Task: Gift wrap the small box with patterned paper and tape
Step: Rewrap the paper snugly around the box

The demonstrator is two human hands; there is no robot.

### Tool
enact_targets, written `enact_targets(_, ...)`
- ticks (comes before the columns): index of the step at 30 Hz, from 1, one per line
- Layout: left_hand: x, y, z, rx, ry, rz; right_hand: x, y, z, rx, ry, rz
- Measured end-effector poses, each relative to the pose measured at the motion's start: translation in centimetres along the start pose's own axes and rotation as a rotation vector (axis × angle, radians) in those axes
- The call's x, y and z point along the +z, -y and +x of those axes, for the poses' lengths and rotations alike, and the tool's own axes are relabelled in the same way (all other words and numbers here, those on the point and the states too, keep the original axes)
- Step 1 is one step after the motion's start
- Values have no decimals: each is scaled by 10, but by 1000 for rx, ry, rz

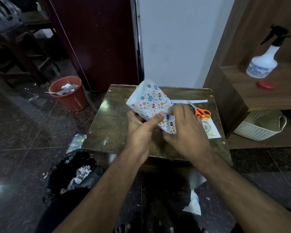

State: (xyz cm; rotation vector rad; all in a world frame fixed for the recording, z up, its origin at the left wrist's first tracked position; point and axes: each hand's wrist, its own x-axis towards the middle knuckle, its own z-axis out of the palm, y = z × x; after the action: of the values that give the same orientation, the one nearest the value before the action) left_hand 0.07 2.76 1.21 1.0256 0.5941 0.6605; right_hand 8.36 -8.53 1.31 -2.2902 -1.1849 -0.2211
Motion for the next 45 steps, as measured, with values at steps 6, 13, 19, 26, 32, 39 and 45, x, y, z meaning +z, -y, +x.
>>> enact_targets(6, 4, -6, -6, 318, 61, 162, 5, 5, -1, -15, -210, 106)
enact_targets(13, 7, -10, -8, 210, -44, 103, 0, 7, -4, -21, -135, 69)
enact_targets(19, -8, 0, 3, -255, -159, 44, -7, 8, -6, -12, 102, -59)
enact_targets(26, -22, -3, 15, 23, -381, 355, -11, -10, 3, -15, 220, 49)
enact_targets(32, -36, -18, 21, -26, -172, 443, -13, -16, 2, -79, 295, -19)
enact_targets(39, -43, -17, 26, -187, -237, 260, -17, -17, 1, -135, 361, -58)
enact_targets(45, -46, -14, 28, -32, -252, 448, -18, -18, 1, -146, 366, -72)
